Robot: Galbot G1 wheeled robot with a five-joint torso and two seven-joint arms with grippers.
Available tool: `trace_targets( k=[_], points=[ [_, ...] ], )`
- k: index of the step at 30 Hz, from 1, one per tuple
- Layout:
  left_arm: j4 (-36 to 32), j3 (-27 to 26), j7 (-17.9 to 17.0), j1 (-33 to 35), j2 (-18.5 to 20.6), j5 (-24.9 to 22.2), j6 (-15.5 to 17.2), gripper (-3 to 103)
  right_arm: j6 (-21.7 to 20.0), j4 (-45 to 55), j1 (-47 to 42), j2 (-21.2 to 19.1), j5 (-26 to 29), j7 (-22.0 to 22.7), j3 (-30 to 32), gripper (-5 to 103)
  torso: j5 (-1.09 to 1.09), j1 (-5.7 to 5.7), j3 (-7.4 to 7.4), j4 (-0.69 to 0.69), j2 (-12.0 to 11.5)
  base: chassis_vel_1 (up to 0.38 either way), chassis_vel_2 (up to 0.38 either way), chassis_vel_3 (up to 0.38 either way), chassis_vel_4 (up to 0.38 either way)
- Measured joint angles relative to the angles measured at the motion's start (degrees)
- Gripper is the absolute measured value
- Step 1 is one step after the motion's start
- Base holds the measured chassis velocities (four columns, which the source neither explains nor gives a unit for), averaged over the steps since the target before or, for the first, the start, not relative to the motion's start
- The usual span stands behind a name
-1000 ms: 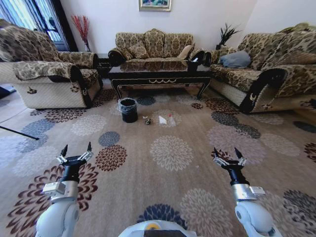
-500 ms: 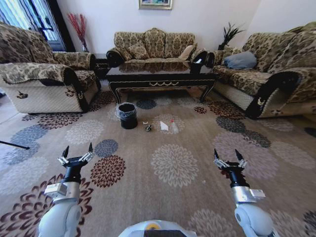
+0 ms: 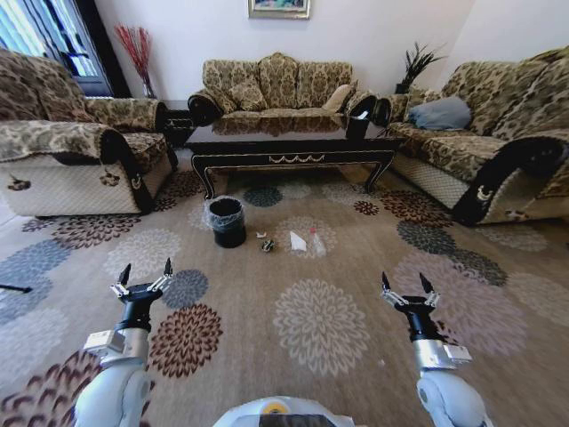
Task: Move to the front of the table and pick up the trash from the floor, then place it into the trash bin.
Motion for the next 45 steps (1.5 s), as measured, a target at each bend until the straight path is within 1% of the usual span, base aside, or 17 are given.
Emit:
trace_targets(
  k=[2, 7, 12, 19, 23, 34, 45],
  points=[
    [0.05, -0.15, 0.00, -0.16, 0.10, -0.20, -0.03, 100, 0.00, -0.06, 0.21, -0.09, 0.05, -0.02, 0.01, 100, 0.01, 0.00, 0.00, 0.01, 0.00, -0.191, 0.196, 0.178, -0.175],
    [0.53, -0.05, 0.02, -0.32, -0.03, -0.18, -0.23, 100, 0.09, -0.54, 0.39, -0.08, 0.07, -0.34, -0.18, 100, 0.00, -0.01, 0.00, -0.01, 0.01, -0.185, 0.183, 0.176, -0.181],
    [1.12, 0.08, 0.05, -0.83, -0.10, -0.16, -0.34, 100, 0.46, -1.49, 0.82, -0.31, 0.17, -0.81, -0.22, 100, 0.01, 0.00, 0.01, 0.01, 0.02, -0.211, 0.214, 0.222, -0.195],
    [1.53, 0.14, 0.06, -1.22, -0.09, -0.24, -0.37, 100, 0.80, -2.41, 1.01, -0.70, 0.40, -1.28, -0.06, 100, 0.01, 0.00, 0.01, 0.00, 0.02, -0.220, 0.211, 0.215, -0.224],
    [1.14, -0.23, 0.06, -0.33, -0.15, -0.53, -1.04, 100, 1.80, -2.81, 1.38, -0.62, 1.12, -3.31, -0.35, 100, 0.01, 0.01, 0.02, 0.00, 0.02, -0.160, 0.159, 0.135, -0.155],
    [0.04, 0.08, 0.01, 0.32, -0.83, -0.92, -1.11, 100, 1.86, -3.64, 1.80, -0.37, 0.08, -3.36, -0.66, 100, 0.01, -0.01, 0.00, 0.00, 0.03, -0.058, 0.064, 0.059, -0.053],
    [0.45, 0.16, 0.01, 0.13, -0.99, -0.45, -1.28, 100, 2.35, -4.38, 2.29, -0.60, 0.38, -3.45, -0.81, 100, 0.00, 0.00, 0.02, 0.01, 0.03, -0.201, 0.203, 0.211, -0.194]
  ],
)
